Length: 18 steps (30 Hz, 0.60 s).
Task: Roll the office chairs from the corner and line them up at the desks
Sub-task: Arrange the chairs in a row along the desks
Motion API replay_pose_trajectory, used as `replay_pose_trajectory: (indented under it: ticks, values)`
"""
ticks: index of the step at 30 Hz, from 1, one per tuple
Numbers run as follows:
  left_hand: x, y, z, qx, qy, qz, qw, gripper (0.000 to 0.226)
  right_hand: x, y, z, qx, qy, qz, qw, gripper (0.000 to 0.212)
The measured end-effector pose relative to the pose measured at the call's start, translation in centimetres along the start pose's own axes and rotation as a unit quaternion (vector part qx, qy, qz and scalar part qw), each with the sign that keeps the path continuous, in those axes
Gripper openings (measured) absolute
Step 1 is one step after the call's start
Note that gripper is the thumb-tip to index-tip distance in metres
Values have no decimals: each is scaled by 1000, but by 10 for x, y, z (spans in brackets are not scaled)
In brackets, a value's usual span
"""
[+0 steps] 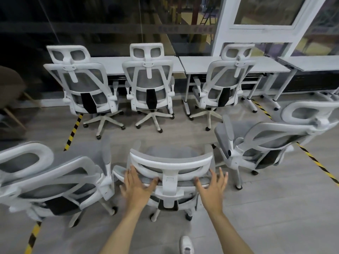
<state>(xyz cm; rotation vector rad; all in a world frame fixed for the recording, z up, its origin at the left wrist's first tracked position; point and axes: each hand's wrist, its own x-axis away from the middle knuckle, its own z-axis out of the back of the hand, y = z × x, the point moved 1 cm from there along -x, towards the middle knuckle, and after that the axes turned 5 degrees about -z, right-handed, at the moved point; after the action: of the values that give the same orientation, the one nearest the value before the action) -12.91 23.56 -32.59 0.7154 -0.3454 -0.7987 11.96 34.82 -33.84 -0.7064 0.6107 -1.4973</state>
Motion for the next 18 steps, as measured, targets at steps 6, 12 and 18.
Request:
replay_pose_trajectory:
  ticks: [6, 12, 18]
  values:
    - [-51, 52, -23, -14, 34, 22, 999, 122, -92, -7, 6, -15, -25, 14, 999, 72]
    - [-91, 71, -44, -67, 65, 51, 994, 125, -165, -22, 1, 1, -53, 38, 998, 68]
    - [-127, 74, -41, -44, 57, 67, 995, 123, -206, -40, -19, 19, -91, 55, 994, 70]
